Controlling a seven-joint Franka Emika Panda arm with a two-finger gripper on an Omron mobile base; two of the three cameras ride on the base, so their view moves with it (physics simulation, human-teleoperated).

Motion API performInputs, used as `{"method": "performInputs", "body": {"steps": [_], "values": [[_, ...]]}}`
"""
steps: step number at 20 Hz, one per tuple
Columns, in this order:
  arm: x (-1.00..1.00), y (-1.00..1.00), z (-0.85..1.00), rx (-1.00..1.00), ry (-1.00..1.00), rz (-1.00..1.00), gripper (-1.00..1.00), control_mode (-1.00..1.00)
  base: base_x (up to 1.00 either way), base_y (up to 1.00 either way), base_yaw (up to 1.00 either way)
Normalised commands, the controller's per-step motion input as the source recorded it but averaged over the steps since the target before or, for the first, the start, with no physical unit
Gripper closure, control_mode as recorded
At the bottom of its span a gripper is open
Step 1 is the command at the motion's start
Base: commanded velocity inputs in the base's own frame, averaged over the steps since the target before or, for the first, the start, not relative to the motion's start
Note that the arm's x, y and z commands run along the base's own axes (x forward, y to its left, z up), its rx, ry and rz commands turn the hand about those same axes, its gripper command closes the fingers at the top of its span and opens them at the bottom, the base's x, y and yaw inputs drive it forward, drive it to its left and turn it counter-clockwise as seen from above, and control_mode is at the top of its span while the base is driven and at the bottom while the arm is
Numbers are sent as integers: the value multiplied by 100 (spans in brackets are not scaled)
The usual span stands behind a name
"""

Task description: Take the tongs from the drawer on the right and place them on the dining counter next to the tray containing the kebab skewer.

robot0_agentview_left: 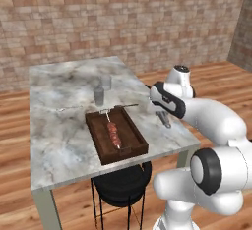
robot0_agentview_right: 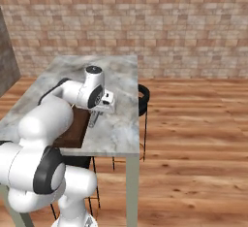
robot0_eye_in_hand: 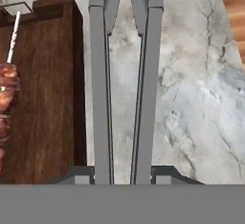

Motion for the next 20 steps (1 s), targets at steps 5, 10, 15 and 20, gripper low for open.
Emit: {"method": "performInputs", "body": {"steps": [5,10,15,20], "values": [[0,0,-30,3,0,10,100,-100,0,0,0],[0,1,-12,1,0,22,100,-100,0,0,0],[0,15,-2,0,1,14,100,-100,0,0,0],[3,23,-21,0,0,0,100,-100,0,0,0]]}}
